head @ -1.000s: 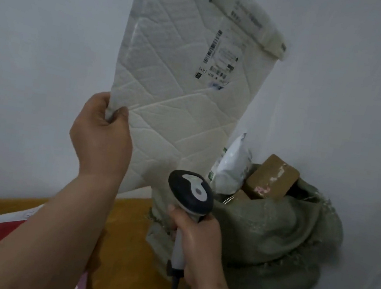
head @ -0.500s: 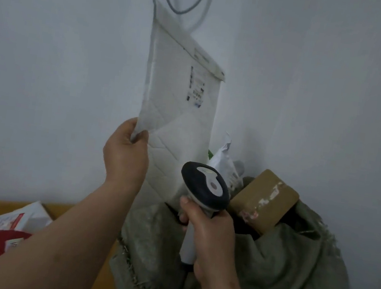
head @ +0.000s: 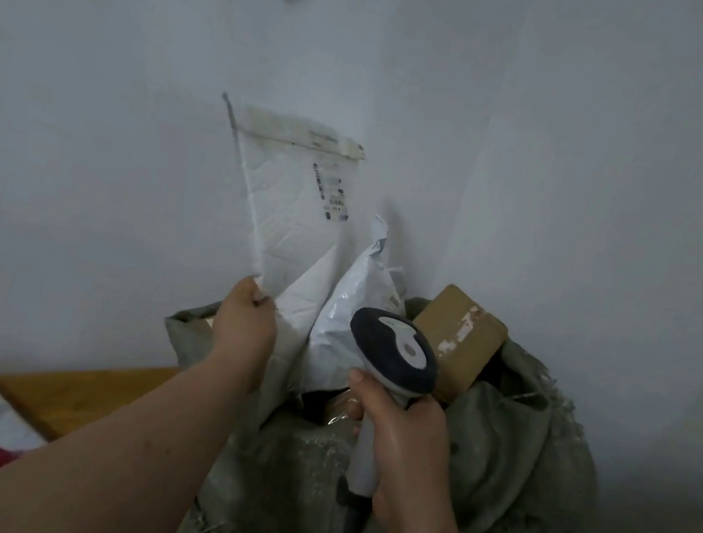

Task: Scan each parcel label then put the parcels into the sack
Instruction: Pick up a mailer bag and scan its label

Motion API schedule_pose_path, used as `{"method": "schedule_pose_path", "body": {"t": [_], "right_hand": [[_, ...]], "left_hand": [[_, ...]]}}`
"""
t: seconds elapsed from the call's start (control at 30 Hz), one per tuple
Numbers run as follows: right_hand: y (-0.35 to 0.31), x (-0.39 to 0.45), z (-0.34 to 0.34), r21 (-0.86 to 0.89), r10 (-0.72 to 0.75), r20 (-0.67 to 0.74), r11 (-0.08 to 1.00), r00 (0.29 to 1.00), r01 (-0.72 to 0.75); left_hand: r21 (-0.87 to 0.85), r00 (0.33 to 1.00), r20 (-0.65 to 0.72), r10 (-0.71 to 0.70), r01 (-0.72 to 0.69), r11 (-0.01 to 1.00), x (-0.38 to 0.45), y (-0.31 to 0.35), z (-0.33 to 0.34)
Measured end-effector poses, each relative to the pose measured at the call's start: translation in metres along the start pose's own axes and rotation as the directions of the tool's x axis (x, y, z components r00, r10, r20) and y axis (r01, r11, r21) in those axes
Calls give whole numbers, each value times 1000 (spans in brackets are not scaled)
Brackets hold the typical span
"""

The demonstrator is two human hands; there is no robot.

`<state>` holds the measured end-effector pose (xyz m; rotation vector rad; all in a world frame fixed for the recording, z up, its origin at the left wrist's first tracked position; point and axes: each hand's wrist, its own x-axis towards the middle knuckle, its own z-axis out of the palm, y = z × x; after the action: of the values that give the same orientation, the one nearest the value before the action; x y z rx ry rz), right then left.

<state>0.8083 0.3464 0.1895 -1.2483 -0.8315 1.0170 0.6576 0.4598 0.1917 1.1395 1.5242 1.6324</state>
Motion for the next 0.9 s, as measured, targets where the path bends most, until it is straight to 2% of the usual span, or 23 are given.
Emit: {"method": "schedule_pose_path", "body": {"t": [0.03, 0.1, 0.13, 0.2, 0.27, 0.33, 0.4, 0.5, 0.57, 0.63, 0.7, 0.77, 0.83, 0.87, 0.9], "right_hand": [[1, 0, -1, -12, 2, -6, 1000, 1000, -2], [4, 1, -3, -40, 4, -14, 999, 1000, -5], [5, 1, -3, -49, 6, -17, 999, 1000, -6], [6, 4, -4, -52, 8, -25, 999, 1000, -9], [7, 6, -4, -53, 8, -28, 999, 1000, -10], [9, 10, -4, -49, 9, -18, 999, 1000, -10], [11, 14, -3, -39, 15, -8, 999, 1000, -15], [12, 19, -1, -20, 39, 9, 999, 999, -38], [12, 22, 0, -18, 59, 27, 998, 998, -59], [10, 24, 1, -21, 71, 55, 997, 996, -70], [7, 26, 2, -17, 71, 74, 997, 995, -70], [4, 28, 4, -7, 68, 87, 998, 994, -68], [4, 31, 6, 10, 63, 84, 998, 994, -64], [4, 32, 6, 24, 58, 79, 998, 995, -60], [3, 32, 6, 39, 52, 70, 998, 996, -55]], "left_hand": [[76, 1000, -5, 26, -25, 997, 2, -4, 1], [189, 981, -28, 193, -185, 964, 4, -4, 4], [200, 959, -45, 279, -265, 943, 5, -1, 8], [183, 938, -70, 340, -323, 928, 6, 7, 16], [155, 957, -15, 289, -283, 946, 10, 5, 23], [137, 977, 143, 160, -180, 974, 12, -3, 27], [109, 958, 284, 44, -78, 991, 11, -15, 27], [61, 925, 376, -45, 24, 998, 13, -30, 26], [79, 918, 385, -96, 71, 994, 18, -37, 30], [260, 936, 336, -107, 17, 965, 20, -43, 37], [508, 942, 320, -103, -79, 858, 17, -47, 40], [646, 940, 321, -116, -127, 752, 13, -49, 43], [713, 932, 329, -154, -138, 688, 6, -43, 44], [736, 928, 353, -123, -194, 648, 4, -40, 43], [686, 922, 381, -65, -235, 689, 4, -38, 42]]}}
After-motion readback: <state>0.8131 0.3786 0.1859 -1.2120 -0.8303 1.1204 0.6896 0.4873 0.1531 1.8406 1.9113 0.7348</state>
